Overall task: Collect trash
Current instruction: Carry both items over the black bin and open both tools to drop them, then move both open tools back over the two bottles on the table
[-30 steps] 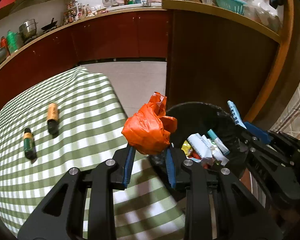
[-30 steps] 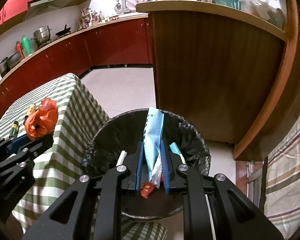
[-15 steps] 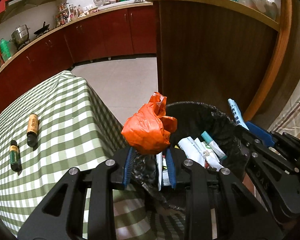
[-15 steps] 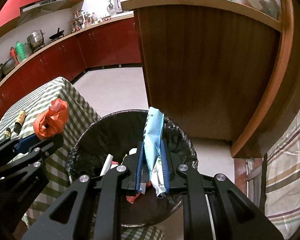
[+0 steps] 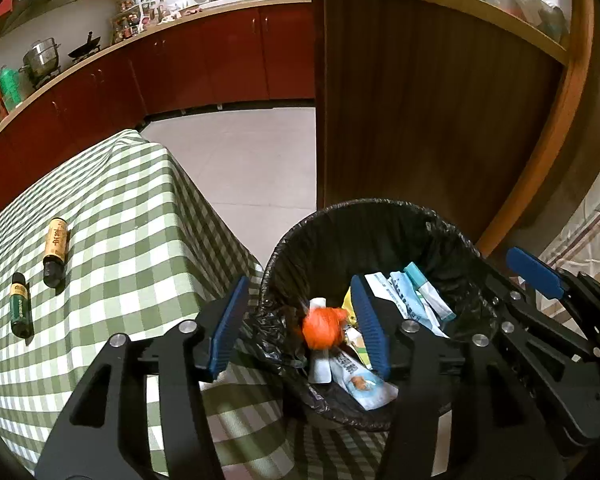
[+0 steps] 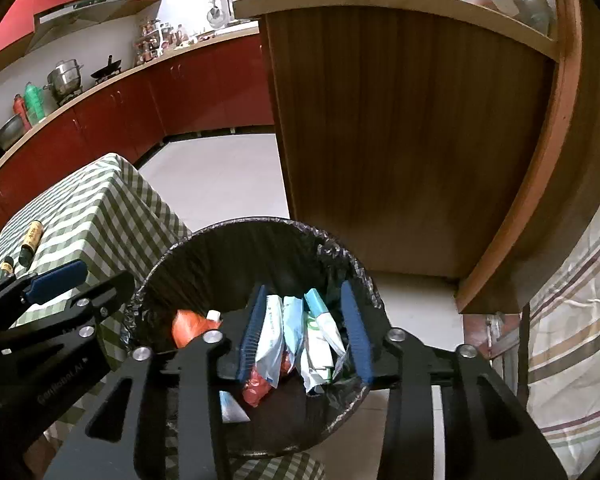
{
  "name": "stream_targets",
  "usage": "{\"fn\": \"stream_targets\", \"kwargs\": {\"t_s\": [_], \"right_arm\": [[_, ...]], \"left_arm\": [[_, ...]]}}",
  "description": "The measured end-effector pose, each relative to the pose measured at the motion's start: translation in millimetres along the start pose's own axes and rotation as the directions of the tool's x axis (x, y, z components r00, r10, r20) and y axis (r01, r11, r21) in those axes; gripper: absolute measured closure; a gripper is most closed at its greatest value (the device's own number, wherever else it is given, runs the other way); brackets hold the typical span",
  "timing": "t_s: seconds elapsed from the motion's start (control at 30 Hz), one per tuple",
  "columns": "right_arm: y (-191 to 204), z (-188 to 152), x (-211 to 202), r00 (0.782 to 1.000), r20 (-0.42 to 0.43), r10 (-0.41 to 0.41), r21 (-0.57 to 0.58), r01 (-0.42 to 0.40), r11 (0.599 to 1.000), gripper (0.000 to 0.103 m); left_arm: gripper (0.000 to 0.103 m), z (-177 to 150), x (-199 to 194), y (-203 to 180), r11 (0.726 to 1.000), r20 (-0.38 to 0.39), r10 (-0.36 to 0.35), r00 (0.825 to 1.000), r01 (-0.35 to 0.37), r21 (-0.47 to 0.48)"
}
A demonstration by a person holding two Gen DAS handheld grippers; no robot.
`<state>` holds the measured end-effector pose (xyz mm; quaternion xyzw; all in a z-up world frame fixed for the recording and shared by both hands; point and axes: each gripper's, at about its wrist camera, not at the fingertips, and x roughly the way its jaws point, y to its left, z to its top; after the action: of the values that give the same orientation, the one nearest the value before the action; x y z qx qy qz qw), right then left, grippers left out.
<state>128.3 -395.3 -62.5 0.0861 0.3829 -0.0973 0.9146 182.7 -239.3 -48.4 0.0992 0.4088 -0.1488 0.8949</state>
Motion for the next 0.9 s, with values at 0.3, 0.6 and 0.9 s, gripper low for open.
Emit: {"fn": "stream_targets", "kwargs": {"t_s": [0.3, 0.6, 0.9], "right_arm": [[21, 1, -7, 1.000, 0.019, 0.014, -0.026, -0.014, 1.000, 0.038], [75, 7, -16, 0.996, 0.052, 0.069, -0.093, -0.064, 0.994, 0.028], [139, 13, -16, 0.988, 0.040, 0.147, -0.171, -0.138, 0.976, 0.028]], "left_arm": [[0.037, -5, -22, 25, 0.998, 0.025, 0.039, 0.999, -0.038, -0.043], [0.035, -22, -51, 98, 0.978, 0.021, 0.152, 0.988, -0.147, -0.145], [0.034, -45, -76, 186, 0.927, -0.019, 0.264, 0.964, -0.259, -0.273]]}}
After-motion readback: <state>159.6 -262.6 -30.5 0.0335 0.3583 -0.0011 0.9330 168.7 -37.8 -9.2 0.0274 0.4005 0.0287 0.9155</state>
